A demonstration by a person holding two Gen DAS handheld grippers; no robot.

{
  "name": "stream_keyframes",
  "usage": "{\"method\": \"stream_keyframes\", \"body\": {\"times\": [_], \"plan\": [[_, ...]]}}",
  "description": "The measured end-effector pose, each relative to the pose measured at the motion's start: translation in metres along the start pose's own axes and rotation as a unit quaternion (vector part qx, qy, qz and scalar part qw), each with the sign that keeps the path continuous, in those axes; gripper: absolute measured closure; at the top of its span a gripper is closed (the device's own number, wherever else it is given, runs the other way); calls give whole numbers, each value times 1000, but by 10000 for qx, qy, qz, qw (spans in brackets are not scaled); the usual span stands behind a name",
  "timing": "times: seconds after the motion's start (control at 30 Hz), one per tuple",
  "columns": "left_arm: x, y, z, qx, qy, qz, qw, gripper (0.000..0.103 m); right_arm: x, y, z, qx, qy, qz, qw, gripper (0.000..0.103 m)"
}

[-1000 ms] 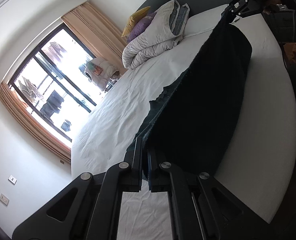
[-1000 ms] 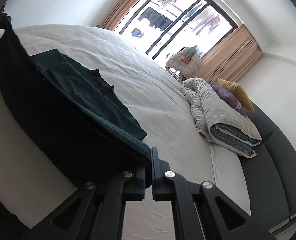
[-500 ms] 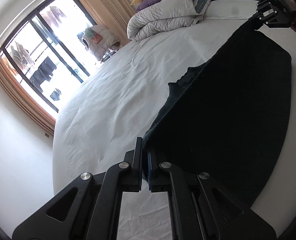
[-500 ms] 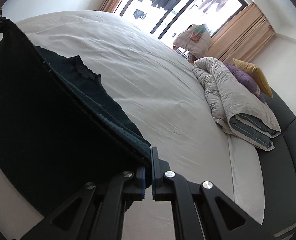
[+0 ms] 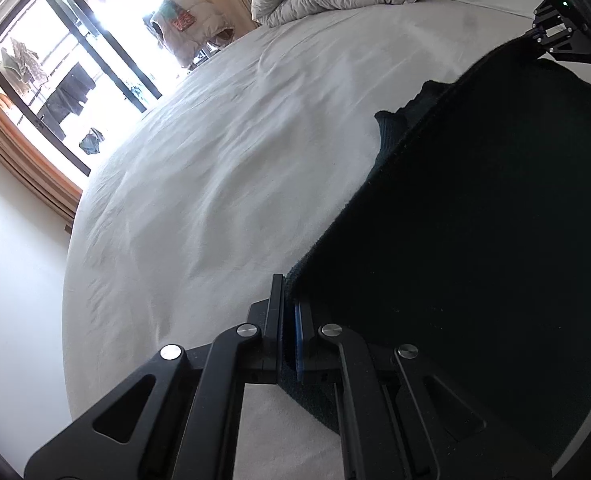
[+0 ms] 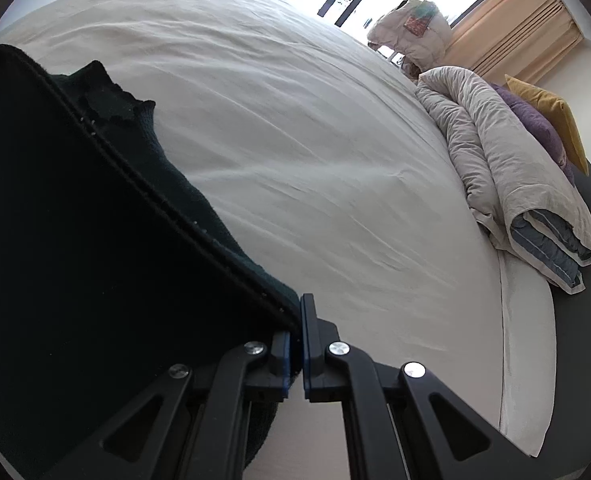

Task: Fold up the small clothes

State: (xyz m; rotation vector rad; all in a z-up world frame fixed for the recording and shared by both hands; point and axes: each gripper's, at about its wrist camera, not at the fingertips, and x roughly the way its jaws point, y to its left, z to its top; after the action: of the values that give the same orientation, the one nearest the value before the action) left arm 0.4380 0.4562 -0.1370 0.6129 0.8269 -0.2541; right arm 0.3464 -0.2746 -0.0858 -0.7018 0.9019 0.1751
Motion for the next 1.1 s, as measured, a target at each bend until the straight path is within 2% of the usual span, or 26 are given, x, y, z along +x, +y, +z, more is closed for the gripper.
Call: {"method": "stream_keyframes", "body": {"times": [0.17,0.2,0.27,0.3,0.33,0.37,0.4,0.43,0.47,0.5,0.57,0.67,0.73,0.83,0.9,0.97,1.03,1.07,1.1], "plan": [[32,-3,-5,-85,193,-105,9997,98,22,-6,5,207,176,191,9994,99],[39,-5,-5,-88,210,-25,9997,96,25,-7,6,243,185,160,9994,93],[47,-3,-3,-187,205,7,9996,94,30,-7,6,351,184,153,9991,90],[50,-2,-2,-271,210,21,9994,93,31,-7,6,384,181,128,9990,81],[52,-1,-1,-303,217,89,9993,84,33,-8,5,423,164,50,9990,65],[54,0,0,-314,211,210,9991,69,34,-11,4,523,154,-81,9985,54],[53,2,1,-362,185,417,9983,57,35,-17,3,673,142,-183,9975,37],[50,7,1,-437,162,572,9973,36,34,-23,1,854,115,-216,9960,25],[48,12,1,-540,144,635,9964,22,34,-32,-1,1065,112,-215,9940,19],[47,20,0,-694,153,572,9958,19,34,-40,-4,1256,129,-215,9918,13],[45,30,-3,-838,197,516,9950,19,30,-49,-7,1498,95,-94,9886,13],[35,38,-6,-937,149,649,9934,19,17,-58,-11,1750,-118,79,9845,12],[26,44,-9,-1145,95,681,9910,19,13,-73,-15,2242,-225,462,9732,8],[12,50,-15,-1379,24,795,9872,19,5,-96,-23,2975,-440,1184,9463,6],[5,52,-17,-1487,-25,822,9855,19,2,-102,-21,3103,-396,1058,9439,5],[1,53,-19,-1632,-46,796,9834,19,1,-100,-14,2953,-290,830,9513,4],[-6,51,-22,-1734,-78,748,9820,19,12,-95,-7,2698,195,369,9620,5],[-9,49,-23,-1766,-114,766,9812,19,14,-95,-6,2662,328,80,9633,7],[-14,49,-23,-1818,-203,758,9802,19,10,-99,-8,2789,243,-13,9600,10]]}}
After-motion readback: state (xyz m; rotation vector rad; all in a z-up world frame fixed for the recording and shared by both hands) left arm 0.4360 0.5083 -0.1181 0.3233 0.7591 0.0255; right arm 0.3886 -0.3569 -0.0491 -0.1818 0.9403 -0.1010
